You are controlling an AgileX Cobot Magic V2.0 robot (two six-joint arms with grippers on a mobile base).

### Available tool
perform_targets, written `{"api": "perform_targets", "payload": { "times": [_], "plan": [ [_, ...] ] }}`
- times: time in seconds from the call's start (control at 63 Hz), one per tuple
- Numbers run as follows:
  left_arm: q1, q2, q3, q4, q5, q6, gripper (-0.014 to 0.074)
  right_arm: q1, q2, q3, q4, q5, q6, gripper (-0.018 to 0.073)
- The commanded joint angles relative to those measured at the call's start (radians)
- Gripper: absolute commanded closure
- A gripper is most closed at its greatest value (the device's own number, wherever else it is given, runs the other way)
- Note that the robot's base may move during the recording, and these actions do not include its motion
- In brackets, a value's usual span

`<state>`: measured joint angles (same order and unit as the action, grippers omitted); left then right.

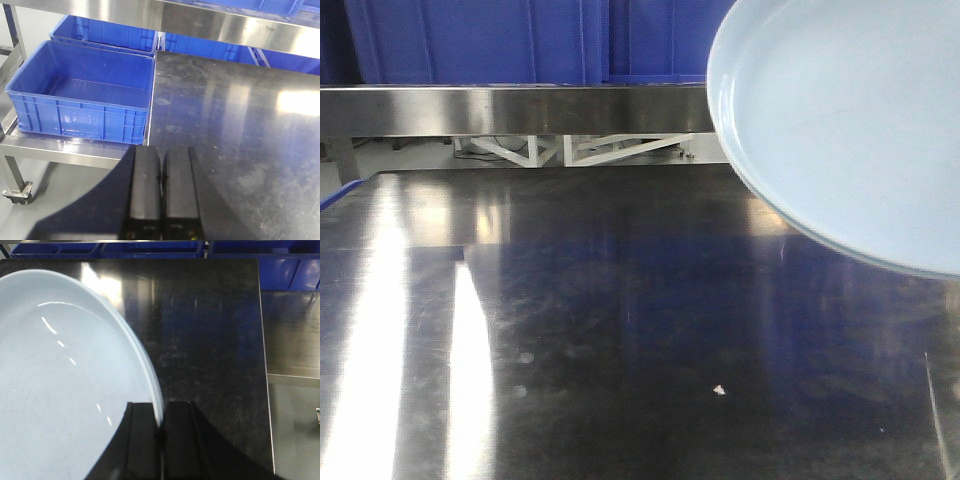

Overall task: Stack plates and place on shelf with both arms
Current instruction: 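Hold the lifted plate stack raised in the right gripper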

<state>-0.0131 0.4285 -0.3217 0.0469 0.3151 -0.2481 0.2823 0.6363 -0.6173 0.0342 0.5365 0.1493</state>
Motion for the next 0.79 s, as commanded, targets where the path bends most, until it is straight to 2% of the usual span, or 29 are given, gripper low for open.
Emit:
{"api": "perform_targets", "payload": {
  "times": [0.0,0.777],
  "plan": [
    [-0.005,0.002,-0.026,0.001,-0.082,-0.008,0.0506,-0.008,-0.006,-0.031,0.004,-0.089,-0.006,0.0511],
    [-0.005,0.002,-0.026,0.001,-0.082,-0.008,0.0506,-0.008,-0.005,-0.026,0.004,-0.087,-0.006,0.0511]
  ]
}}
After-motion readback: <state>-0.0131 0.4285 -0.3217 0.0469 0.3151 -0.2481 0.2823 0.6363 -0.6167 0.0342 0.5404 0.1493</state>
